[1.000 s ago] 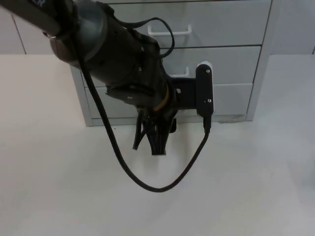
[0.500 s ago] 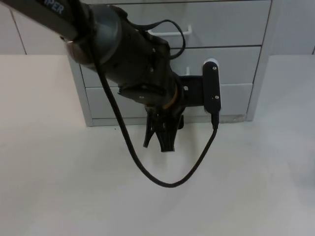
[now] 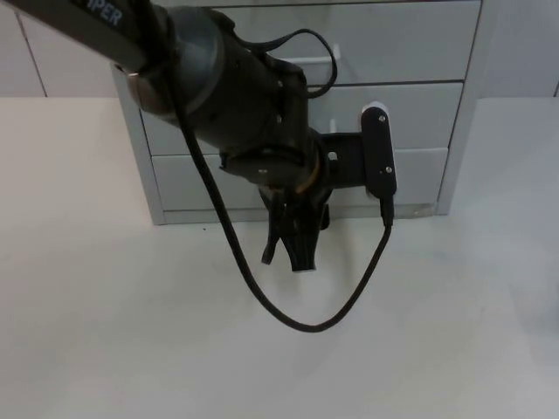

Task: Open the drawer with the left hand, place the block into the drawer with the right hand, then close the drawer with the left hand.

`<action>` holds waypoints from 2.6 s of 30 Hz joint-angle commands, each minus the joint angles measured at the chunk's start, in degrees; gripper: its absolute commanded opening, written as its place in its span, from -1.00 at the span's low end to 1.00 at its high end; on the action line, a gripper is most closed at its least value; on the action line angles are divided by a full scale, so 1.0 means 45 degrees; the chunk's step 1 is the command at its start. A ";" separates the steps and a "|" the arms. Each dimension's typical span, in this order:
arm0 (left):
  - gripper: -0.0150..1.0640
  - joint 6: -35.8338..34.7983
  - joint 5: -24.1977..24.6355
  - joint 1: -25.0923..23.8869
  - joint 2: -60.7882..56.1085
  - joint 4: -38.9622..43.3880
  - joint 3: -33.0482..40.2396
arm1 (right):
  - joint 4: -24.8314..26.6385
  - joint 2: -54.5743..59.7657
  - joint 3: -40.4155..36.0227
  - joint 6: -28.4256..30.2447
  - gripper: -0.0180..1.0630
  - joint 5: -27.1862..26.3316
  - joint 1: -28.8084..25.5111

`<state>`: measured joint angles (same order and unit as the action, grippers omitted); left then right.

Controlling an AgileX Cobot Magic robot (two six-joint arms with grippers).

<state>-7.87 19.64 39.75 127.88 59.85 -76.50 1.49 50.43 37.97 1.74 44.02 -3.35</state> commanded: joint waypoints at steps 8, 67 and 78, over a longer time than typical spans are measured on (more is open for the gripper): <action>-0.53 0.0028 -0.0189 -0.0098 0.0675 -0.0475 0.0687 | 0.0017 0.0000 0.0040 0.0005 0.89 -0.0116 -0.0012; -0.98 0.6687 0.2765 0.3336 -0.1985 -0.8312 0.3767 | 0.0037 0.0000 0.0040 -0.0045 0.89 -0.0065 -0.0012; 0.40 0.6711 0.2793 0.3336 -0.2292 -0.8341 0.3718 | 0.0037 0.0000 0.0040 -0.0045 0.89 -0.0065 -0.0012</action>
<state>21.74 31.56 54.45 118.19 23.63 -59.97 1.49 50.43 37.97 1.53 44.02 -3.35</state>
